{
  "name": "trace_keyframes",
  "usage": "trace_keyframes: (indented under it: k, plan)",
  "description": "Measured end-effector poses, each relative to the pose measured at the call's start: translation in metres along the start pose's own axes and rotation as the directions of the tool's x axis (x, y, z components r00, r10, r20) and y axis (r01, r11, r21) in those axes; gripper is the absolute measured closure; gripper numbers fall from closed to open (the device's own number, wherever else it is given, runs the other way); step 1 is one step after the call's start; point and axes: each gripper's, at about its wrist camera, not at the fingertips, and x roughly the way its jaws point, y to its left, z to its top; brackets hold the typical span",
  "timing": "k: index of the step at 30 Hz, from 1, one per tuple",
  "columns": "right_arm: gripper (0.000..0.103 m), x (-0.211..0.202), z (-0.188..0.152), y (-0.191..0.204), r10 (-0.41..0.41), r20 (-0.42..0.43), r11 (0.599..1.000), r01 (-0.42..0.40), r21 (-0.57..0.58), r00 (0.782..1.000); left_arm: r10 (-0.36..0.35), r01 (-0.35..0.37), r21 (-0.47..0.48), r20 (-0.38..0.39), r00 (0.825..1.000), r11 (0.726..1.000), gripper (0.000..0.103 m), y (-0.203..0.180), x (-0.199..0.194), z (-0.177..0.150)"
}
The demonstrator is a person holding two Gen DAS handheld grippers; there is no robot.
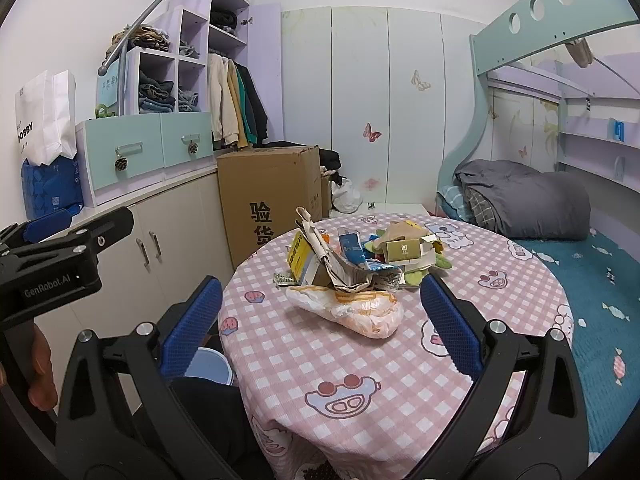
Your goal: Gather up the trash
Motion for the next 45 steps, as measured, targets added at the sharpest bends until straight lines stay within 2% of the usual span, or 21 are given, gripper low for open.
trace_keyframes:
  k: [34, 45]
  plan:
    - [0.006, 0.005, -0.003, -0.016, 0.017, -0.035, 0.999, -0.016, 0.044, 0.999, 0.012, -0.011, 0.028, -0.038, 0.999, 1.0, 0.004, -0.014, 0.006, -0.003]
    - [0.006, 0.021, -0.009, -0.033, 0.043, -0.086, 0.994, -0.034, 0.103, 0.995, 0.008, -0.005, 0.03, -0.085, 0.996, 1.0, 0.004, -0.022, 0.019, -0.006]
